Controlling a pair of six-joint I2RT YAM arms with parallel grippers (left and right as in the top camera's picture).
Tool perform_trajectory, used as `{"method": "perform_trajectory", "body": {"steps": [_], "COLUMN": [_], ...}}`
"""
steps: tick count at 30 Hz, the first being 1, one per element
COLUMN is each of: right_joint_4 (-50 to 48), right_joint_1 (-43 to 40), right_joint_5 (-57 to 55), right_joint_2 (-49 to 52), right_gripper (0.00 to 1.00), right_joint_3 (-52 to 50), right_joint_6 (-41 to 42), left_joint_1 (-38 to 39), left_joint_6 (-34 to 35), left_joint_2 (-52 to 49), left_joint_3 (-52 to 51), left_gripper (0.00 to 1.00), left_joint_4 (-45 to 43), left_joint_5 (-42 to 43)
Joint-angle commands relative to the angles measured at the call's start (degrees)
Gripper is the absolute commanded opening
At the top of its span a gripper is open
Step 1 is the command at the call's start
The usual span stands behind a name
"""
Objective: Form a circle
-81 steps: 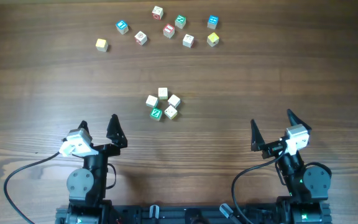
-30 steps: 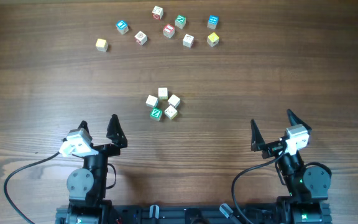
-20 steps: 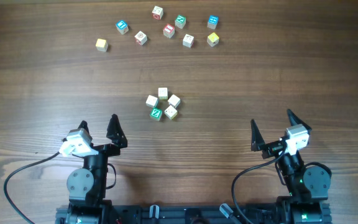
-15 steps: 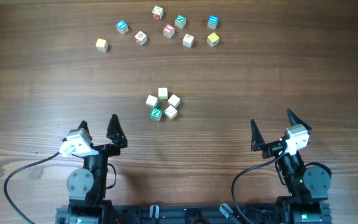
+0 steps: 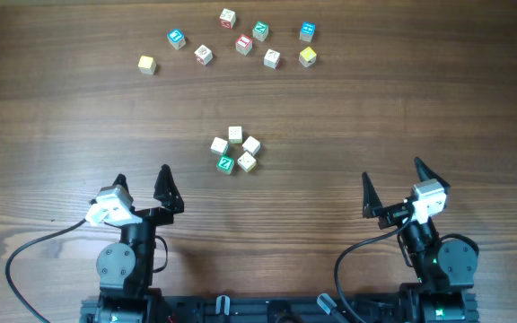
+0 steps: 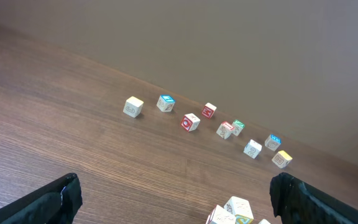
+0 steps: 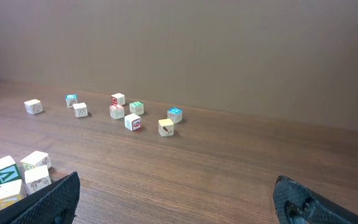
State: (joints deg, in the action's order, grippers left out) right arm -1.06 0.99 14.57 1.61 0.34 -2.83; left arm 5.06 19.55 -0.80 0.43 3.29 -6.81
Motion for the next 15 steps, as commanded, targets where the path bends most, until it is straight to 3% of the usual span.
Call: {"method": "perform_trajectory", "body": {"steps": [1,15], "right_joint_4": [-0.13,-0.13], "right_joint_1": [0.17,0.17], "right_joint_5": [-0.15,-0.15], "right_joint_2": [0.17,0.17], "right_gripper": [1.00,1.00], "right_joint_3": [-0.02,-0.02], "right_joint_6": [0.20,0.20], "left_joint_1": [-0.46,-0.46], "left_joint_6": [-1.16,-1.16], "left_joint_2": [0.42,0.42], "left_joint_3": [-0.11,-0.11], "left_gripper": [1.00,1.00], "left_joint_4": [0.22,0.20], "left_joint_5": [-0.72,-0.72]}}
